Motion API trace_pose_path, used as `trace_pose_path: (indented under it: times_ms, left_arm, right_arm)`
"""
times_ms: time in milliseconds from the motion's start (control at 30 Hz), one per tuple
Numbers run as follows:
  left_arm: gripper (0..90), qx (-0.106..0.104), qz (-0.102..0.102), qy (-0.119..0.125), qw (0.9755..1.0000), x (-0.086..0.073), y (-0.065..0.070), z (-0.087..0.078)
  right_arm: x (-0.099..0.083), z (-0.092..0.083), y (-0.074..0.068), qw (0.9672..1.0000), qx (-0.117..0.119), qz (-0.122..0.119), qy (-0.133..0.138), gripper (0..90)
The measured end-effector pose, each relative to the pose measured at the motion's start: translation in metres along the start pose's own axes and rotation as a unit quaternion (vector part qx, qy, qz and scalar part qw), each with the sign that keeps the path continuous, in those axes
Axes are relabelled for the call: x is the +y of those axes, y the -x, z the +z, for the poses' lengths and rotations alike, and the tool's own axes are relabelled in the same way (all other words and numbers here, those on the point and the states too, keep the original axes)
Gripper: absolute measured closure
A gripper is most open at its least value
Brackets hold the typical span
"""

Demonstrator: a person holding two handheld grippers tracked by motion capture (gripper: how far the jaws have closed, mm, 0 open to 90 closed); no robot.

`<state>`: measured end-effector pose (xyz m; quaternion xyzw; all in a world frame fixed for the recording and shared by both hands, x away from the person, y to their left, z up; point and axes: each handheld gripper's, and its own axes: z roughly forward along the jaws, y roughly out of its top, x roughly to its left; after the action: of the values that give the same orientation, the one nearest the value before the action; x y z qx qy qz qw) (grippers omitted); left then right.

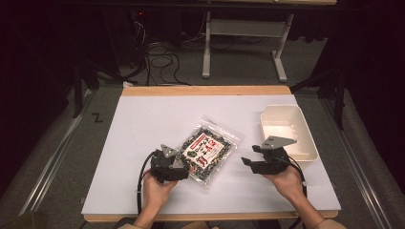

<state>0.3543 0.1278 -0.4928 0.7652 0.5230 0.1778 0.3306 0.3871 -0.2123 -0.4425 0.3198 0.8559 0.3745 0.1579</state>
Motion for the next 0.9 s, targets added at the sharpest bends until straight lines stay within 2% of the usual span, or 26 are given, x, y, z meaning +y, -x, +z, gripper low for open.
trace_pose_path:
  times_ms: [100, 133, 433, 667, 767, 900]
  left_arm:
    - [19.0, 0.001, 0.003, -0.001, 1.0000, -0.001, -0.001, -0.001]
    - [19.0, 0.000, 0.002, 0.000, 1.0000, -0.001, -0.001, -0.001]
    - [18.9, 0.000, 0.006, -0.005, 1.0000, -0.005, -0.002, -0.003]
    - [18.8, 0.001, 0.010, -0.011, 0.9999, -0.008, -0.004, -0.004]
    - [18.9, 0.002, 0.009, -0.014, 0.9999, -0.010, -0.006, -0.005]
    - [18.9, 0.001, 0.010, -0.014, 0.9998, -0.010, -0.006, -0.005]
  right_arm:
    - [0.009, 0.005, 0.005, 0.9999, 0.002, 0.014, -0.009, 39.3]
    - [0.016, 0.009, 0.009, 0.9996, 0.004, 0.018, -0.022, 41.5]
    - [0.041, 0.024, 0.019, 0.9987, -0.011, 0.036, -0.035, 41.0]
    - [0.055, 0.042, 0.026, 0.9976, -0.018, 0.037, -0.055, 40.3]
    - [0.059, 0.050, 0.029, 0.9968, -0.017, 0.048, -0.062, 40.1]
    - [0.063, 0.061, 0.033, 0.9954, -0.020, 0.049, -0.080, 39.8]
